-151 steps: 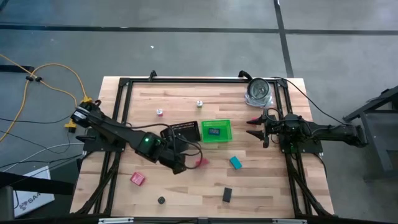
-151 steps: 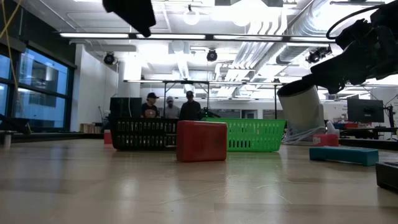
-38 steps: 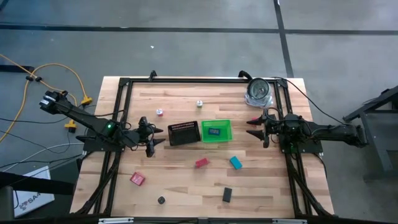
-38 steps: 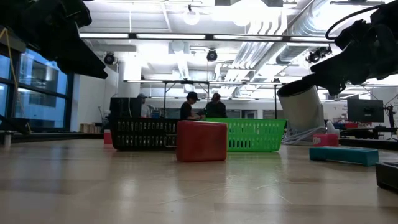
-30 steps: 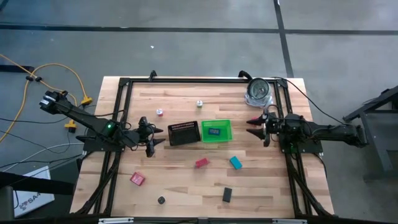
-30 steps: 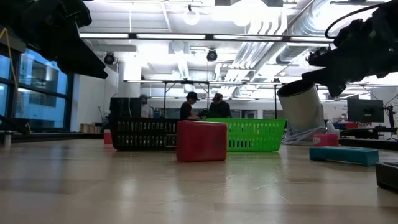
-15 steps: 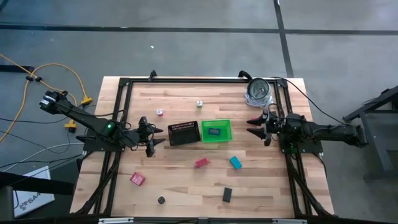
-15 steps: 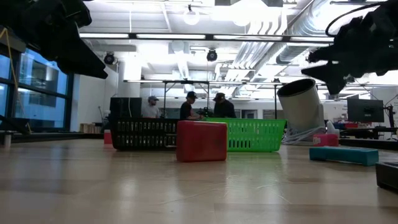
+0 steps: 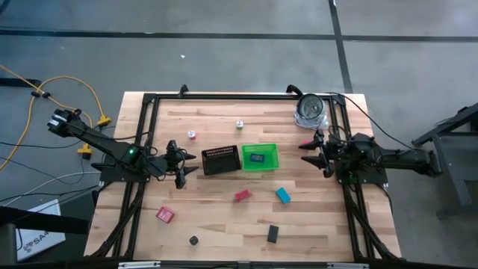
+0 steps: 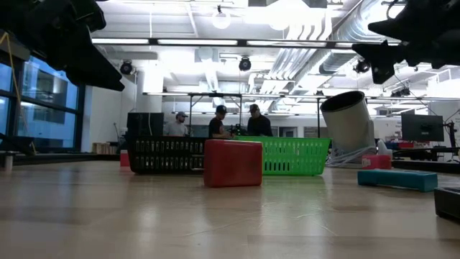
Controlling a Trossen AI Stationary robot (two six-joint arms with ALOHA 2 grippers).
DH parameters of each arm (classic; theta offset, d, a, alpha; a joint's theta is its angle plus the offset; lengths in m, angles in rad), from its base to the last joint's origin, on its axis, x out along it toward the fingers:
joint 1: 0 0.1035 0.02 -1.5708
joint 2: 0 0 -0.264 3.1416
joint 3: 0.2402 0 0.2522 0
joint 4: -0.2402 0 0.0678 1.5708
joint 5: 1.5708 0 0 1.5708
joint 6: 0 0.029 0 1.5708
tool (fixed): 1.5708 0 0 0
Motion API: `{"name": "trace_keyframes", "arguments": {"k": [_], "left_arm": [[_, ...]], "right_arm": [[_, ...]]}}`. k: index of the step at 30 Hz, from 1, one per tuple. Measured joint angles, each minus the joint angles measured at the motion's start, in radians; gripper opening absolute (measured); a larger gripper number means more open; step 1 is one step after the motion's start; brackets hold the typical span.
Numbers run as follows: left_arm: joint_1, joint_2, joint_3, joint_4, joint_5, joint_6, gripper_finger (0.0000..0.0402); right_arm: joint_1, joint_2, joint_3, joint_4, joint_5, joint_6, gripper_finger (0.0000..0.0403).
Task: Pick & Place Office items
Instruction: Put the light blue digital timer into the green bin
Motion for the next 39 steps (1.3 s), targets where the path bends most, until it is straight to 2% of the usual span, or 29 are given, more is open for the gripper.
{"name": "trace_keyframes", "arguments": {"k": [7,22,28,31,34,39], "left_arm": [[0.000,0.000,0.000,0.000,0.000,0.000,0.0204],[0.000,0.000,0.000,0.000,0.000,0.000,0.0204],[0.000,0.000,0.000,0.000,0.000,0.000,0.0204],[0.000,0.000,0.000,0.000,0.000,0.000,0.0204],[0.000,0.000,0.000,0.000,0.000,0.000,0.0204],[0.000,0.000,0.000,0.000,0.000,0.000,0.0204]], "right_arm": [[0.000,0.102,0.051,-0.004,0.023,-0.039,0.0207],[0.000,0.442,0.248,-0.023,0.028,-0.117,0.0207],[0.055,0.548,0.325,-0.026,0.039,-0.192,0.0207],[0.100,0.584,0.381,-0.066,0.099,-0.235,0.0207],[0.151,0.619,0.427,-0.139,0.206,-0.282,0.0207],[0.233,0.674,0.471,-0.219,0.355,-0.264,0.0207]]}}
